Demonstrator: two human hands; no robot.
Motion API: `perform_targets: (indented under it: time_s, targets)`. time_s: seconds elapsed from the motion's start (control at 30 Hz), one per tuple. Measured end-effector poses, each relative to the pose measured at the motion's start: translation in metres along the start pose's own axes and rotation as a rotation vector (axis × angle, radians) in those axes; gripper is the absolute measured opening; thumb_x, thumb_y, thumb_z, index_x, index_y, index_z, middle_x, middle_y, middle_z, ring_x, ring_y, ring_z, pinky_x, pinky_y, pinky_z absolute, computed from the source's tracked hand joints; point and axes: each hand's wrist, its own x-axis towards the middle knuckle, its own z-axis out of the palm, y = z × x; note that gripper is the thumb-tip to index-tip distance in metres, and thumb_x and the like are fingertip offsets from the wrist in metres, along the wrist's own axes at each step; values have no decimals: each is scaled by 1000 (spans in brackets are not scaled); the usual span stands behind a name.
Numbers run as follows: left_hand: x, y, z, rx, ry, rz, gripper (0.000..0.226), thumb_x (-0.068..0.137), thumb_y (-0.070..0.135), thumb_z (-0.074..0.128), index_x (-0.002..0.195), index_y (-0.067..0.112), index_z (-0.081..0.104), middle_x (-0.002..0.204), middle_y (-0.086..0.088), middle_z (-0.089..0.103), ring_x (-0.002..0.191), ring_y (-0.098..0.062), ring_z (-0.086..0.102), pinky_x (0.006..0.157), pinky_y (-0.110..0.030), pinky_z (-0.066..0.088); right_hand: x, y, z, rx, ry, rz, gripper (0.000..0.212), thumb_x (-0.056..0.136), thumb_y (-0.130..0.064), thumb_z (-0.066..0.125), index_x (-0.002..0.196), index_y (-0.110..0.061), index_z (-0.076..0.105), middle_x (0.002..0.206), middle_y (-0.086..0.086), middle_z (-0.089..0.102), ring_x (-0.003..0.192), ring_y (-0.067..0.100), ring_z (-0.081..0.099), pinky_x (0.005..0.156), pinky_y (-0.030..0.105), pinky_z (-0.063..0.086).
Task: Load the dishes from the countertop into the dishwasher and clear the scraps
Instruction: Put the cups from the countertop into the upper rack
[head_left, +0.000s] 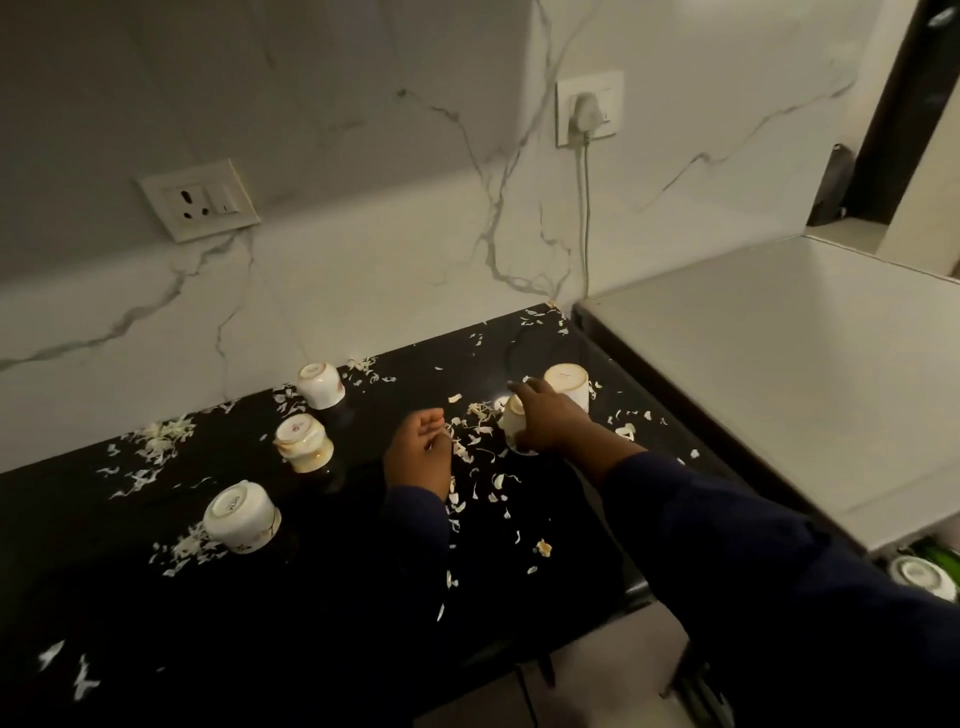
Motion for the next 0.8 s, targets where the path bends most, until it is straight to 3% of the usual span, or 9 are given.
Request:
perform_targets:
  time_s: [0.1, 0.27, 0.53, 0.67, 0.8]
  targets:
    - [5, -4, -3, 6, 6, -8, 27, 88, 2, 51, 114, 9, 56, 118, -8, 60, 107, -17, 57, 88, -22, 42, 4, -1, 8, -36, 57, -6, 75, 80, -29, 69, 143, -18, 30, 148, 12, 28, 131, 34, 38, 104, 43, 38]
    - [11, 0, 3, -2, 5, 4, 27, 88, 2, 50, 114, 9, 56, 119, -8, 60, 106, -16, 57, 87, -21, 42, 2, -2, 17, 45, 85, -26, 73, 75, -31, 74, 136, -13, 38, 139, 14, 32, 127, 32, 41, 104, 40, 39]
    - [4, 20, 33, -58, 9, 89, 25, 87, 0, 49, 108, 8, 59, 114, -8, 63, 93, -10, 56, 82, -21, 42, -21, 1, -6, 164, 109, -68, 72, 71, -30, 78, 131, -13, 43, 130, 13, 47, 118, 30, 49, 96, 36, 42]
    - [-12, 43, 68, -139, 17, 190, 21, 85, -2, 50, 101, 6, 61, 108, -10, 64, 93, -15, 59, 76, -18, 42, -52, 26, -35, 232, 195, -48, 72, 68, -32, 80, 129, -14, 47, 127, 11, 56, 116, 27, 52, 95, 33, 44]
    - [-41, 69, 115, -231, -100, 265, 23, 81, -7, 47, 97, 5, 61, 98, -6, 63, 88, -13, 56, 69, -11, 43, -97, 73, -70, 326, 288, 37, 67, 68, -31, 82, 125, -16, 52, 124, 6, 59, 114, 21, 54, 85, 24, 40]
